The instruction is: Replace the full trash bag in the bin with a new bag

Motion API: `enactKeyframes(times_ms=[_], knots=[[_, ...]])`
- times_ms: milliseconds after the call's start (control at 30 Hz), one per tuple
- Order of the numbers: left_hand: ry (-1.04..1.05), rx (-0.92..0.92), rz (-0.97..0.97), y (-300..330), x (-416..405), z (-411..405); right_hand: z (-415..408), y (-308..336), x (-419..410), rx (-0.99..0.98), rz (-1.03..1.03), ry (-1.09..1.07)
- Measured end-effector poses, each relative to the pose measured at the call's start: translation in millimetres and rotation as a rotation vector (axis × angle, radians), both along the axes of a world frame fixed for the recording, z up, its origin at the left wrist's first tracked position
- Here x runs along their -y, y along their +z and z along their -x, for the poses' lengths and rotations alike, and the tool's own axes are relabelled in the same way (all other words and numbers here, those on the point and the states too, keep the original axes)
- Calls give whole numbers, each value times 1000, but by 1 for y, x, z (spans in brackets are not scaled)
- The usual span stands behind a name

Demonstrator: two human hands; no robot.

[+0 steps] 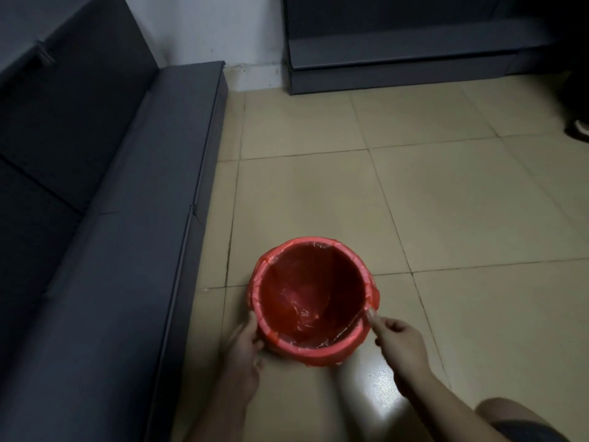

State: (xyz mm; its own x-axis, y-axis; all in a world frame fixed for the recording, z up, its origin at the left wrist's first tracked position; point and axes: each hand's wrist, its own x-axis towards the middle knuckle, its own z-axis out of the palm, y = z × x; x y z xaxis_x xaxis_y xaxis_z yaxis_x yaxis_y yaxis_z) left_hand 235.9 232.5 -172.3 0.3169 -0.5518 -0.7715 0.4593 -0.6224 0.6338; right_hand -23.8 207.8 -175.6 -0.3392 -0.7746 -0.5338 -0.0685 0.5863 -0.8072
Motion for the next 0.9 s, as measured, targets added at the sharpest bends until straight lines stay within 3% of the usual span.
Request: enactKeyframes(times_ms=[133,433,700,900], knots=[[34,-122,-40,-4,-14,18,-13,-1,-15,55,-73,18],[287,-308,162,-29,-19,29,-20,-21,-19,289,-27,-162],[380,-273,210,-44,-24,37,-27,-38,-23,387,-6,-169],[368,-274,123,-37,-19,38,-27,-35,-24,352,-43,-129]])
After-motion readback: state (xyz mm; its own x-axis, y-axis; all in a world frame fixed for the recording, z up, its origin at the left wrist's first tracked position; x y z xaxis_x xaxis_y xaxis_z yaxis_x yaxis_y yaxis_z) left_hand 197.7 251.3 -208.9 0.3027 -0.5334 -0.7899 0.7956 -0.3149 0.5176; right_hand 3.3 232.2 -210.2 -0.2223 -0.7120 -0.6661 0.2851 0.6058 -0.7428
